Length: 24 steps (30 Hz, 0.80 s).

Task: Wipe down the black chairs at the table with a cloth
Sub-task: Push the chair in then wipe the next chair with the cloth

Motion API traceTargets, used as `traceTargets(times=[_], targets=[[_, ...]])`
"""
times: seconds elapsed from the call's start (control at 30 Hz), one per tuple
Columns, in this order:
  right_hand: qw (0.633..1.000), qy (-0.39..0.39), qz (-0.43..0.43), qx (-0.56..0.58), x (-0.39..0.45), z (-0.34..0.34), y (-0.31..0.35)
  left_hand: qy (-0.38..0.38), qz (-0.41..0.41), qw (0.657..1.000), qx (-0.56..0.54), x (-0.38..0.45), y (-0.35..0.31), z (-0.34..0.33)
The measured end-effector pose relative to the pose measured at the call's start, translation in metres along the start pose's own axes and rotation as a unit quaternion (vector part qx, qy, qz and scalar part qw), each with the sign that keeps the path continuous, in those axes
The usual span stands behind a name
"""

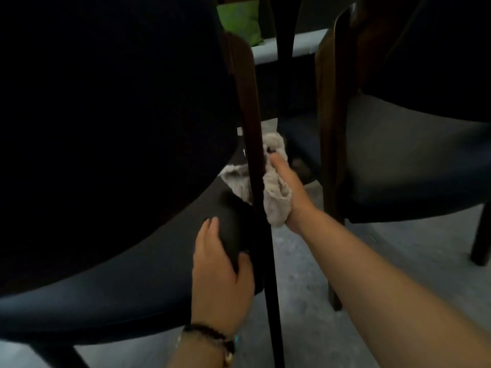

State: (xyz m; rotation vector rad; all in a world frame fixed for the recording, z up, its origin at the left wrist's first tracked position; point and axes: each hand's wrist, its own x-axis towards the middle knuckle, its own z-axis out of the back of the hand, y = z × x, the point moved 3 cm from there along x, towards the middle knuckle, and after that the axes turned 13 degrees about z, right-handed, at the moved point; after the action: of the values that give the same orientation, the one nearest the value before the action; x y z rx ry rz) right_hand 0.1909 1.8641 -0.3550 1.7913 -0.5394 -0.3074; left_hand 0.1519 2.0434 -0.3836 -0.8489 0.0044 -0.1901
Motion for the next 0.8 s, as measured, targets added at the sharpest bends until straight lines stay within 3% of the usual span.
traceTargets(times=[0.13, 0.27, 0.37, 0.43, 0.53, 0.63, 0.8], targets=[[0.999, -0.014, 0.027, 0.021, -0.028, 0.014, -0.047, 0.080, 0.001, 0.996, 0.037, 0.005, -0.007, -0.002], [0.999, -0.018, 0.049, -0.009, -0.009, 0.000, -0.003, 0.092, 0.013, 0.994, 0.056, -0.019, -0.006, 0.003], [0.982, -0.023, 0.186, -0.013, 0.016, -0.018, 0.053, 0.098, -0.006, 0.994, 0.038, -0.027, -0.006, 0.003], [0.972, -0.030, 0.231, -0.020, 0.016, -0.025, 0.061, 0.086, -0.020, 0.995, 0.050, -0.024, -0.004, 0.007], [0.975, -0.052, 0.206, -0.057, -0.010, -0.015, 0.016, 0.089, -0.011, 0.995, 0.037, -0.019, -0.004, 0.010], [0.987, -0.015, 0.120, -0.104, -0.044, 0.005, -0.030, 0.089, -0.010, 0.996, 0.025, -0.015, -0.003, 0.010], [0.983, -0.011, 0.150, -0.101, -0.034, -0.002, 0.003, 0.080, -0.004, 0.997, 0.012, 0.001, -0.005, 0.005]])
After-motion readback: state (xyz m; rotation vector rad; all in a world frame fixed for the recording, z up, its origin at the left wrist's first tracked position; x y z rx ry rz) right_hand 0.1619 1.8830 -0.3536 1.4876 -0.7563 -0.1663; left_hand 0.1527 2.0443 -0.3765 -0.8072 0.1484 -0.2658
